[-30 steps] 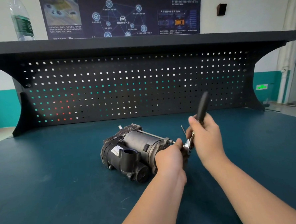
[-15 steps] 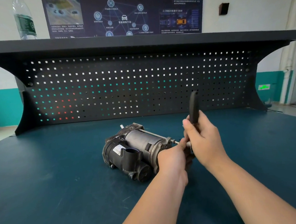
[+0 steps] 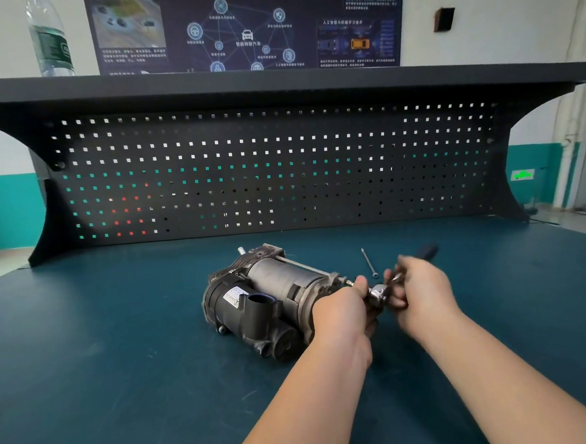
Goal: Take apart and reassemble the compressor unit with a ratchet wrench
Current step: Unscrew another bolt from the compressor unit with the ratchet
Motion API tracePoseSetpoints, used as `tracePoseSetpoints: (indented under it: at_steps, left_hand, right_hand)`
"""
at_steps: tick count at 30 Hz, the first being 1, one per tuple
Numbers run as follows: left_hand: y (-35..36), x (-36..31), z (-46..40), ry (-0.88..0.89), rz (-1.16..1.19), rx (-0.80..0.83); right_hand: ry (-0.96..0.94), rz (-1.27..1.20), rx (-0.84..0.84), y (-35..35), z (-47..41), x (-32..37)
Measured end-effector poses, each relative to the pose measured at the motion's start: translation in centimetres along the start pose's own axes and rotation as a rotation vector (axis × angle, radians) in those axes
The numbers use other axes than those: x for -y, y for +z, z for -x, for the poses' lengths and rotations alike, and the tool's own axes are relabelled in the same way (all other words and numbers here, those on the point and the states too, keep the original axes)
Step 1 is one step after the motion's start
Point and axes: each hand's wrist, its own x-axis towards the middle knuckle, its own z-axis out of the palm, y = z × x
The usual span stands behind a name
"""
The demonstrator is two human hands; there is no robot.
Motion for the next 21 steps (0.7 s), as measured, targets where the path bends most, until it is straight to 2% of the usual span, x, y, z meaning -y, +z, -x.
tracePoseSetpoints:
  at_steps: [3, 4, 6, 8, 9, 11, 13, 15, 16, 18, 20, 21]
  left_hand:
    - [0.0, 0.2, 0.3, 0.004, -0.008, 0.015]
    - [0.0, 0.1, 0.4, 0.002, -0.005, 0.022]
    - [-0.1, 0.0, 0.4, -0.011, 0.020, 0.024]
    - [-0.1, 0.1, 0.1, -0.008, 0.023, 0.022]
    - [0.0, 0.2, 0.0, -0.007, 0.018, 0.019]
    - [0.1, 0.2, -0.2, -0.006, 0.014, 0.010]
    - [0.2, 0.2, -0.3, -0.008, 0.023, 0.004]
    - [0.1, 0.1, -0.3, -0.011, 0.040, 0.013]
    - [0.1, 0.1, -0.2, -0.011, 0.041, 0.015]
    - [0.1, 0.2, -0.2, -0.011, 0.027, 0.003]
    - [0.0, 0.2, -0.1, -0.008, 0.014, -0.006]
    - [0.0, 0.3, 0.0, -0.006, 0.004, -0.002]
  right_hand:
    - [-0.659, 0.517, 0.169, 0.1, 1.3, 0.3]
    - [-0.805, 0.659, 0.252, 0.0, 1.8, 0.2]
    - [-0.910, 0.798, 0.335, 0.0, 2.2, -0.2]
    - [-0.852, 0.715, 0.246, 0.2, 1.9, -0.2]
    - [-0.747, 0.616, 0.153, 0.3, 1.5, -0.1]
    - [-0.322, 0.331, -0.005, 0.2, 0.2, 0.2]
    - [0.149, 0.029, -0.034, -0.4, -0.5, 0.0]
    - [0.376, -0.156, -0.030, -0.9, -0.6, -0.3]
    - [0.389, -0.182, -0.023, -1.0, -0.6, -0.4]
    - [0.289, -0.147, -0.007, -0.6, -0.5, -0.4]
    - [0.041, -0.012, 0.013, -0.1, -0.4, 0.1]
    - [-0.157, 0.113, 0.046, 0.0, -0.1, 0.2]
